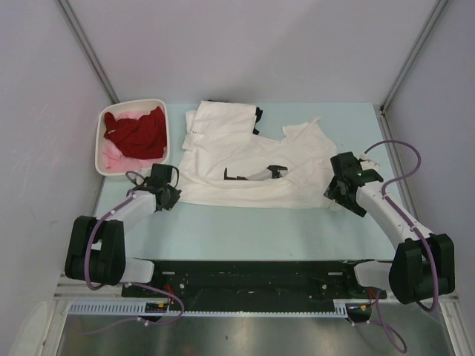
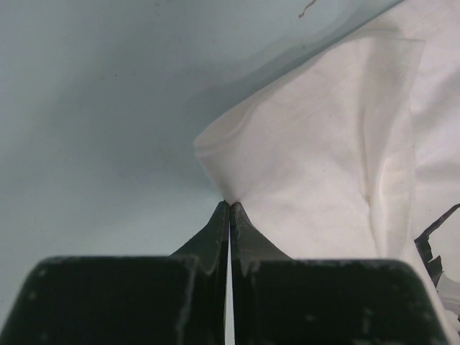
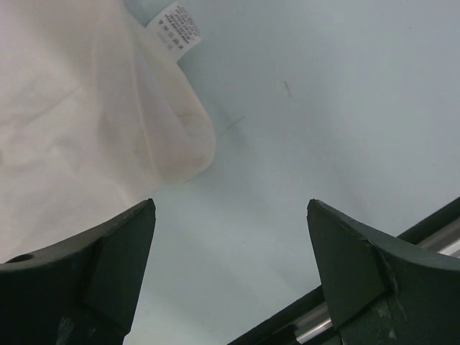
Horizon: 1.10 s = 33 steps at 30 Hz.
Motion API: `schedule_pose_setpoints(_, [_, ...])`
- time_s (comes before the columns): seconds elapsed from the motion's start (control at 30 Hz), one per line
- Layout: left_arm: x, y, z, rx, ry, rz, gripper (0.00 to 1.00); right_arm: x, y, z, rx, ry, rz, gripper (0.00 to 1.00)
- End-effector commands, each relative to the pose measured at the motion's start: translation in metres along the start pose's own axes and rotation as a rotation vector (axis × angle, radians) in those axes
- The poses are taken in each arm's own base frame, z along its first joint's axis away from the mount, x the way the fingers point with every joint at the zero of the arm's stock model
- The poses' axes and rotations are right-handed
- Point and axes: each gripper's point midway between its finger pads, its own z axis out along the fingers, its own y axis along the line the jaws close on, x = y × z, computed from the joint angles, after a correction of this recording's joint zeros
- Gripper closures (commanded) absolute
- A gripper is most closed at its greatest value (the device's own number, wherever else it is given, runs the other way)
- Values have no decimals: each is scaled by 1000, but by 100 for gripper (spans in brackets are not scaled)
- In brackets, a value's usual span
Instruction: Fold and stack the t-shirts
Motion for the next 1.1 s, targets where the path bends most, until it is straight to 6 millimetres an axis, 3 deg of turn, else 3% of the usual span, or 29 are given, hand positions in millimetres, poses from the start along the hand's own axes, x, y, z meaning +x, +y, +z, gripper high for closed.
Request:
schedule_pose_setpoints(0.0, [-7, -2, -1, 17, -12, 8, 100, -3, 27, 2, -89, -2, 29, 10])
schedule_pose_setpoints(0.2, [-7, -1, 3, 18, -5, 2, 100, 4, 37, 8, -75, -12, -11, 13])
schedule_pose_setpoints(0.37, [-7, 2, 5, 10, 1, 6, 100, 6, 34, 23, -15, -8, -40, 29])
schedule_pose_setpoints(0.63, [-10, 4, 7, 7, 0, 5, 100, 2, 36, 33, -1, -25, -42, 43])
schedule_pose_setpoints(0.7, [-9, 6, 8, 1, 3, 4, 100, 2, 35, 36, 13, -26, -50, 52])
schedule_pose_setpoints(0.83, [-9, 9, 10, -4, 5, 4, 100, 3, 33, 42, 30, -18, -52, 61])
schedule_pose_setpoints(0.97, [-10, 11, 10, -8, 5, 1, 100, 5, 32, 44, 36, -13, -59, 91])
schedule_pose_setpoints(1.03, [-10, 13, 10, -11, 4, 1, 100, 3, 29, 42, 41, -17, -64, 100])
schedule_pose_setpoints(1.07, [-11, 12, 10, -9, 2, 0, 100, 1, 25, 42, 51, -23, -62, 100])
